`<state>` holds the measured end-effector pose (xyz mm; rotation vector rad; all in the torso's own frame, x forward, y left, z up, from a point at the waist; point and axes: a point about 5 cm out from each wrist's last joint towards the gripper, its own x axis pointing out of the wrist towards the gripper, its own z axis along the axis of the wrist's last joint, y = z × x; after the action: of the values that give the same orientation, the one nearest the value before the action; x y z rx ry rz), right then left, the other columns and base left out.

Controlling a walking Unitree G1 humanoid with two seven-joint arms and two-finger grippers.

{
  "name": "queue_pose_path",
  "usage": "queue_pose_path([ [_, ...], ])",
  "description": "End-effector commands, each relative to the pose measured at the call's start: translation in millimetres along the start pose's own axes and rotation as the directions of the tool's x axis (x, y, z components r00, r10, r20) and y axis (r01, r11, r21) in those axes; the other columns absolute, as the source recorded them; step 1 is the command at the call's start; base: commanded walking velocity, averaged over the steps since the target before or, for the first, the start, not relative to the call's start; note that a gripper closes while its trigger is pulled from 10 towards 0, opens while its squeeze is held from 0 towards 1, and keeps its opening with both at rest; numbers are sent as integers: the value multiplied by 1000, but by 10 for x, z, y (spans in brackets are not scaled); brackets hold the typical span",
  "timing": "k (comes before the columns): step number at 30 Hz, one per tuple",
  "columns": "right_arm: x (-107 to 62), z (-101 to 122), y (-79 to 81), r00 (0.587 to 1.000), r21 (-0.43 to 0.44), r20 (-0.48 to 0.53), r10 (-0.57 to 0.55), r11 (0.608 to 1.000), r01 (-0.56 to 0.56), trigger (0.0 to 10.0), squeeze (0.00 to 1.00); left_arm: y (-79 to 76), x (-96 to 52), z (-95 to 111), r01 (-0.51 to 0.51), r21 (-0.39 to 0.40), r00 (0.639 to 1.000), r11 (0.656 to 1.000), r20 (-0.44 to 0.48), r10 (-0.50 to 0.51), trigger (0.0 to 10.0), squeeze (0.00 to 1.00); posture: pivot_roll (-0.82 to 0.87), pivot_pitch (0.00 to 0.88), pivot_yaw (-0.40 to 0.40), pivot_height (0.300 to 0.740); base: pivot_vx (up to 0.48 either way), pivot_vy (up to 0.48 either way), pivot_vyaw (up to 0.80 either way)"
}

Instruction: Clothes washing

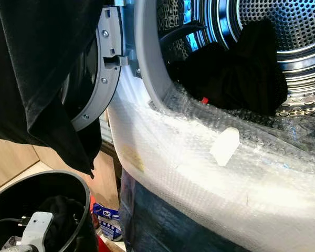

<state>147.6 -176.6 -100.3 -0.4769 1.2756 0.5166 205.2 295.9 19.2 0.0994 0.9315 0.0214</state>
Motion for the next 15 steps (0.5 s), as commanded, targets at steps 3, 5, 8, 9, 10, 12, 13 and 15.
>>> queue_pose_path([
  [3,0,14,0,1000,-11,-4,3,1000,-3,10000,0,100,-28,-164,-67,-28,996,997,-55,66,0,0,79,0,-69,740,0,0,0],
  [5,1,14,3,1000,-12,-4,4,1000,-4,10000,0,110,-41,-166,-72,-31,996,997,-53,70,0,0,84,0,-70,740,0,0,0],
  [8,1,18,5,1000,-15,-4,4,1000,-5,10000,0,168,-118,-106,-92,-38,996,995,-14,91,0,0,87,0,-70,740,0,0,0],
  [9,1,22,6,1000,-17,-3,4,1000,-4,10000,0,197,-152,-71,-99,-40,995,994,4,99,0,0,93,0,-72,740,0,0,0],
  [10,1,27,6,1000,-15,-1,4,1000,-4,10000,0,237,-193,-38,-111,-15,994,994,12,111,0,0,96,0,-73,740,0,0,0],
  [12,2,34,7,1000,-11,1,4,1000,-4,10000,0,286,-248,10,-124,17,992,992,26,124,0,0,96,0,-73,740,0,0,0],
  [13,1,39,6,1000,-8,3,3,1000,-3,10000,0,360,-348,131,-141,4,987,990,75,140,0,0,96,0,-73,740,0,0,0],
  [15,1,42,6,1000,-6,4,3,1000,-3,10000,0,407,-432,229,-150,4,982,989,114,149,0,0,96,0,-73,740,0,0,0],
])
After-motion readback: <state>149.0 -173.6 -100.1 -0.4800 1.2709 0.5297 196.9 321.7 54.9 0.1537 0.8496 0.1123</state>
